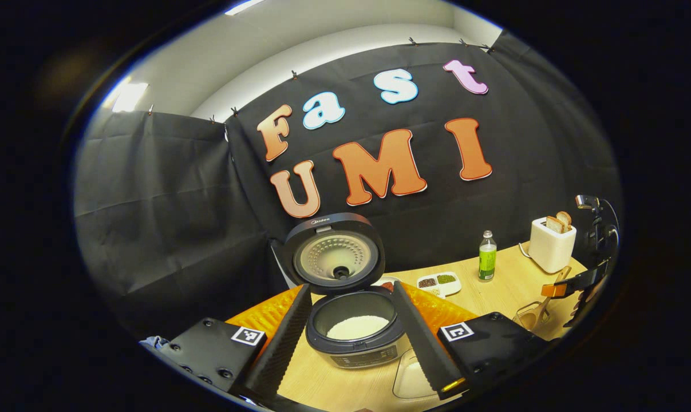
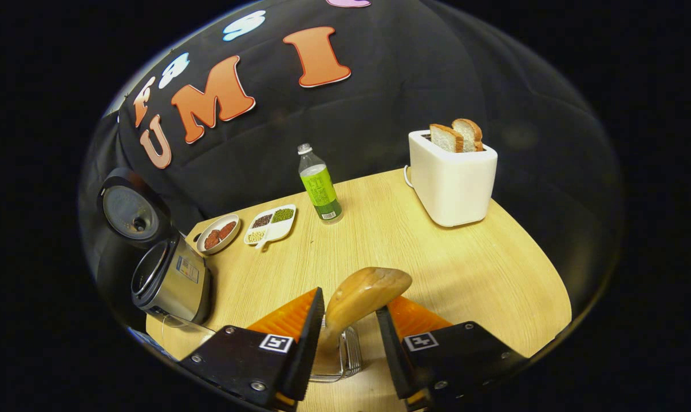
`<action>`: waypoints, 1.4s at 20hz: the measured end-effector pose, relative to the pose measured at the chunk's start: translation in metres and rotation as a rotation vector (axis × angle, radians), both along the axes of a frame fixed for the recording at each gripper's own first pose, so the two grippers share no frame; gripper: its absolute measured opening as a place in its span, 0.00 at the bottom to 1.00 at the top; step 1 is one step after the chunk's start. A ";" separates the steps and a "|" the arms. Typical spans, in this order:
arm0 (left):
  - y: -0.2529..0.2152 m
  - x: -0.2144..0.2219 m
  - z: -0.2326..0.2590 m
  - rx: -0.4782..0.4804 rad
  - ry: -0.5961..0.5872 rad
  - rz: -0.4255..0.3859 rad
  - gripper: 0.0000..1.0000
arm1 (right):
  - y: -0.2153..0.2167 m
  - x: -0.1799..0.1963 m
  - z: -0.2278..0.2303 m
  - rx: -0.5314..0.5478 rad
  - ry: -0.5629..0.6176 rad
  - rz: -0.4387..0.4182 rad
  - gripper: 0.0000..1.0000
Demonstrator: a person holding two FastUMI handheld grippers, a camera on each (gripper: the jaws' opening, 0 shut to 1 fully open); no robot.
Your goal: Close the left gripper, press the button to open the rice cooker; take a wooden spoon from the chopstick holder with the right hand, scoop a spoonful of rice and pour it into the rice cooker, then put the wooden spoon back into the chopstick holder.
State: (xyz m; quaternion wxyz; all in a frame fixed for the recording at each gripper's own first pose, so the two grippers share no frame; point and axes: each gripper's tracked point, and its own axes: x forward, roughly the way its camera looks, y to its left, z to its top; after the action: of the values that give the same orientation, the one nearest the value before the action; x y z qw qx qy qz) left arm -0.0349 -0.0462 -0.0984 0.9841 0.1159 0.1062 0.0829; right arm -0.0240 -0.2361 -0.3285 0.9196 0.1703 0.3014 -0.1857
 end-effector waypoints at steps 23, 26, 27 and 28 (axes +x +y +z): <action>0.040 0.030 -0.010 -0.025 -0.001 -0.111 0.87 | 0.048 -0.024 0.018 -0.097 0.007 -0.127 0.13; 0.047 0.031 -0.009 -0.029 -0.004 -0.110 0.87 | 0.048 -0.022 0.016 -0.085 0.037 -0.142 0.12; 0.049 0.031 -0.009 -0.030 -0.004 -0.111 0.87 | 0.048 -0.022 0.015 -0.080 0.059 -0.149 0.12; 0.051 0.030 -0.008 -0.030 -0.008 -0.110 0.87 | 0.046 -0.022 0.014 -0.073 0.067 -0.161 0.12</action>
State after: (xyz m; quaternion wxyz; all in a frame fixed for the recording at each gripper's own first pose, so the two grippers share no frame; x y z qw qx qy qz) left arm -0.0045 0.0051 -0.1069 0.9892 0.1066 0.0969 0.0276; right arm -0.0460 -0.1901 -0.3141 0.8966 0.1543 0.3105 -0.2756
